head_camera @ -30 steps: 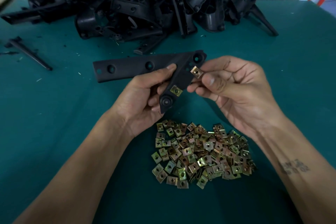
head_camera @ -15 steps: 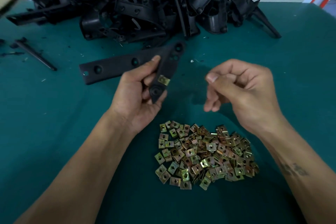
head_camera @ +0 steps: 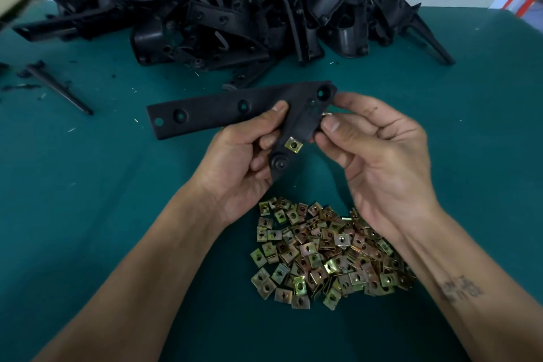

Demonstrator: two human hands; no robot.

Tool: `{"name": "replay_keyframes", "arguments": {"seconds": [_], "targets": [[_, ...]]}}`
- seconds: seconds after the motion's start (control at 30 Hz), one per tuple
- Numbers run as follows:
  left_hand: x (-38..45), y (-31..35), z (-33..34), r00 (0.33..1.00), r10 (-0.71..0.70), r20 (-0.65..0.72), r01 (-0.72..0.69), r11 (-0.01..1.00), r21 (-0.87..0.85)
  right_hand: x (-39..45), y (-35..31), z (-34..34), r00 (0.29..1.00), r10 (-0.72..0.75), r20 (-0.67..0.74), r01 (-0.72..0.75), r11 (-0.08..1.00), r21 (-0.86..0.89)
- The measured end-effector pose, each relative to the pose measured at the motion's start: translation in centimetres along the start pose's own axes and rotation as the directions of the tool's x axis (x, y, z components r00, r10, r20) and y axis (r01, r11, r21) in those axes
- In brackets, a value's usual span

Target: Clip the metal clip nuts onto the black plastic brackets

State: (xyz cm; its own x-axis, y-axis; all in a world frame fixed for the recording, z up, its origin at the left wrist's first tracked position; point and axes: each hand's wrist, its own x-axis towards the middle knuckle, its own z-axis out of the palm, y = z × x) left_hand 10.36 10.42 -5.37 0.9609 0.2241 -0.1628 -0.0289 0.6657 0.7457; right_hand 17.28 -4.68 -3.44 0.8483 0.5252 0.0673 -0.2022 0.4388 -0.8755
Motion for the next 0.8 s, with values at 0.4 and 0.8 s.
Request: {"name": "replay_keyframes", "arguments": {"seconds": [0.4,0.8], "targets": [[0.02,-0.11,0.11,0.998,0.034,-0.049,-0.032,0.999,0.037,-0.37,-0.17,0.6,0.989,0.109,-0.105,-0.099,0.99,0.098],[-0.27,-0.31,0.62,0.993,0.064,-0.104,-0.046,0.986,0.162,-0.36,-0.29,-0.03,0.999,0.001,-0.053,-0.004,0.999,-0.052]]}}
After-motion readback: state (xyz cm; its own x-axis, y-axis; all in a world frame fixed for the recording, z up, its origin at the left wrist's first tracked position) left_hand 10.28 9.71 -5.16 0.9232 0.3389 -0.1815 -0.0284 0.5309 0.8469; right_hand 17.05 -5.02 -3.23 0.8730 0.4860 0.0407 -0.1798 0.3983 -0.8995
